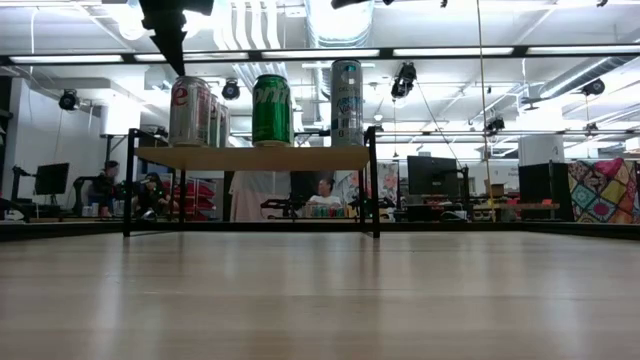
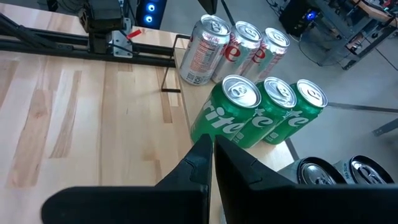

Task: Place canned beverage on shelf
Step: Adjust the soda cans on the shelf

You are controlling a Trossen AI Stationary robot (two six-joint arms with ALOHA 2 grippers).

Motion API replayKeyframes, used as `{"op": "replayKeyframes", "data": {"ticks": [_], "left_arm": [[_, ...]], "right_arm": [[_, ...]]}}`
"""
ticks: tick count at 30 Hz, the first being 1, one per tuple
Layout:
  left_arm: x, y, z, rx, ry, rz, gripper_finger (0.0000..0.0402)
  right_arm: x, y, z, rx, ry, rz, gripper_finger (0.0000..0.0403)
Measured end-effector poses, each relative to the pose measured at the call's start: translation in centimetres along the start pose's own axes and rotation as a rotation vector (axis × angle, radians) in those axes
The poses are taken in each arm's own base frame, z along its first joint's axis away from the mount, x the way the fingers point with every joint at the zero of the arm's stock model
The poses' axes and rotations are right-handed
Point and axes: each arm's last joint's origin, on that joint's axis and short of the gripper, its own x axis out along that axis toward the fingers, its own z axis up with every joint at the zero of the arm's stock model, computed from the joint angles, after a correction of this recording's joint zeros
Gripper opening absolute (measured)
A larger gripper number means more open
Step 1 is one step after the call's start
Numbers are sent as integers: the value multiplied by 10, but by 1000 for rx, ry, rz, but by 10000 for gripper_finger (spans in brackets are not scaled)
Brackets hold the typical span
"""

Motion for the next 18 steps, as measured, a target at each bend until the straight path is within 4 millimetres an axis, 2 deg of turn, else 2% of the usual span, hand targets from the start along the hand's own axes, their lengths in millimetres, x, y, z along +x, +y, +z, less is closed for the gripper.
{"op": "replayKeyframes", "data": {"ticks": [18], "left_arm": [[9,-5,-1,-22,19,5,0]], "right_arm": [[0,1,0,-2,-1,3,9]]}}
